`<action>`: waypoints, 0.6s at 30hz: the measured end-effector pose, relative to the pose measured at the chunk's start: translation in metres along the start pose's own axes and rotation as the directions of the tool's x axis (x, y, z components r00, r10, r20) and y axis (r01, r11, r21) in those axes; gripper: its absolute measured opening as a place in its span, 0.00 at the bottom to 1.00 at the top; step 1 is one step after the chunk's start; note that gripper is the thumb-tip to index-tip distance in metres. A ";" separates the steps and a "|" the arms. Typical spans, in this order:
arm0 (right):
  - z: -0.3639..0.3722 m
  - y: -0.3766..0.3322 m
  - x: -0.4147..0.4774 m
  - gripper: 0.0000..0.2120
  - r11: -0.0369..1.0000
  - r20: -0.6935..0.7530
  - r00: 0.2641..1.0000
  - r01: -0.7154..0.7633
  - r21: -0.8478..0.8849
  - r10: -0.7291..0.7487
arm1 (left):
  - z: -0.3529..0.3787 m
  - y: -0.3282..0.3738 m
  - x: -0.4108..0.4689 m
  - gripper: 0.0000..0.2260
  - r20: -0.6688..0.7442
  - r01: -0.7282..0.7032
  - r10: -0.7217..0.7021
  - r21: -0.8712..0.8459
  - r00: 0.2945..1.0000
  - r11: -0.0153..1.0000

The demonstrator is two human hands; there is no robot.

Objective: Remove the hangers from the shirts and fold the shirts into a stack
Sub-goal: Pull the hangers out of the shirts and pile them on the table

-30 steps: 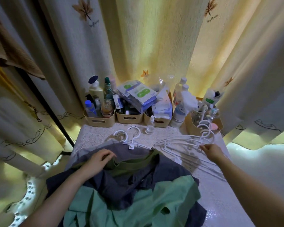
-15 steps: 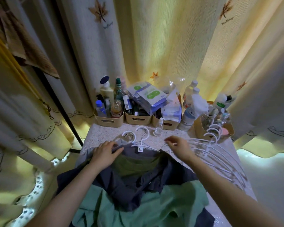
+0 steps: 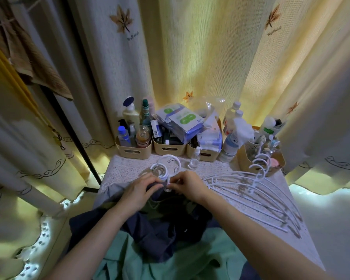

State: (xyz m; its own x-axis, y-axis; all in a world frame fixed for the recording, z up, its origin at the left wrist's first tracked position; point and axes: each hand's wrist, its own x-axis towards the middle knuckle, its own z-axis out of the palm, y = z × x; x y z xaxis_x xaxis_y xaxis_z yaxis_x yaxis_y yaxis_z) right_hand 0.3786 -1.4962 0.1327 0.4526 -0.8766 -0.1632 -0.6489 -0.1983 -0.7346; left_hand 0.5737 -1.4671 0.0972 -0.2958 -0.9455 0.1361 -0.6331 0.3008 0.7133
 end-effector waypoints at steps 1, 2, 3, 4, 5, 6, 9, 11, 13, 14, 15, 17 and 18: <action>-0.003 0.001 -0.001 0.09 1.000 0.025 0.999 -0.024 0.004 0.024 | -0.001 0.000 -0.001 0.03 0.012 -0.008 0.008 0.006 1.000 1.000; -0.008 0.005 -0.004 0.11 0.998 0.062 0.997 -0.041 -0.045 0.044 | -0.002 -0.001 -0.002 0.03 0.013 -0.009 0.009 0.012 1.000 1.000; -0.015 0.013 -0.007 0.12 0.986 0.100 0.993 -0.050 -0.162 0.067 | -0.004 -0.002 -0.003 0.03 -0.002 0.005 -0.004 0.016 1.000 1.000; -0.023 0.022 -0.011 0.11 0.956 0.134 0.987 -0.050 -0.289 0.092 | -0.005 -0.005 -0.004 0.04 -0.028 0.029 -0.029 0.020 0.999 0.999; -0.030 0.030 -0.016 0.10 0.924 0.156 0.981 -0.049 -0.379 0.116 | -0.007 -0.007 -0.005 0.05 -0.050 0.054 -0.052 0.022 0.997 0.998; -0.035 0.038 -0.021 0.07 0.904 0.170 0.977 -0.045 -0.425 0.128 | -0.009 -0.009 -0.005 0.05 -0.059 0.071 -0.070 0.022 0.996 0.997; -0.036 0.048 -0.032 0.04 0.886 0.147 0.983 -0.027 -0.462 0.106 | -0.013 -0.009 -0.003 0.03 -0.052 0.093 -0.094 -0.014 0.994 0.996; -0.036 0.050 -0.037 0.06 0.885 0.113 0.991 -0.012 -0.465 0.073 | -0.015 -0.007 -0.002 0.04 -0.068 0.097 -0.099 -0.040 0.993 0.994; -0.040 0.053 -0.043 0.04 0.882 0.080 0.995 -0.013 -0.472 0.058 | -0.018 -0.006 -0.003 0.05 -0.083 0.094 -0.098 -0.055 0.992 0.994; -0.043 0.055 -0.046 0.04 0.885 0.060 0.997 -0.018 -0.466 0.052 | -0.019 -0.006 -0.004 0.06 -0.093 0.089 -0.095 -0.064 0.991 0.994; -0.045 0.057 -0.050 0.04 0.888 0.045 0.998 -0.024 -0.460 0.049 | -0.020 -0.006 -0.005 0.06 -0.103 0.084 -0.091 -0.072 0.991 0.994; -0.046 0.058 -0.055 0.04 0.887 0.031 0.998 -0.031 -0.460 0.050 | -0.020 -0.004 -0.007 0.07 -0.115 0.077 -0.086 -0.078 0.990 0.994; -0.046 0.058 -0.057 0.04 0.890 0.018 0.998 -0.040 -0.455 0.054 | -0.020 -0.002 -0.007 0.06 -0.114 0.077 -0.086 -0.079 0.990 0.994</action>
State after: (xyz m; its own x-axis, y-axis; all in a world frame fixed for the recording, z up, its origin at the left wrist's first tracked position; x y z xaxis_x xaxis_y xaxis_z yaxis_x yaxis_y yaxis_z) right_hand 0.2867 -1.4775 0.1296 0.4280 -0.8780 -0.2142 -0.8735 -0.3410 -0.3475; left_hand 0.5915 -1.4635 0.1086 -0.1563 -0.9760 0.1518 -0.5953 0.2158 0.7740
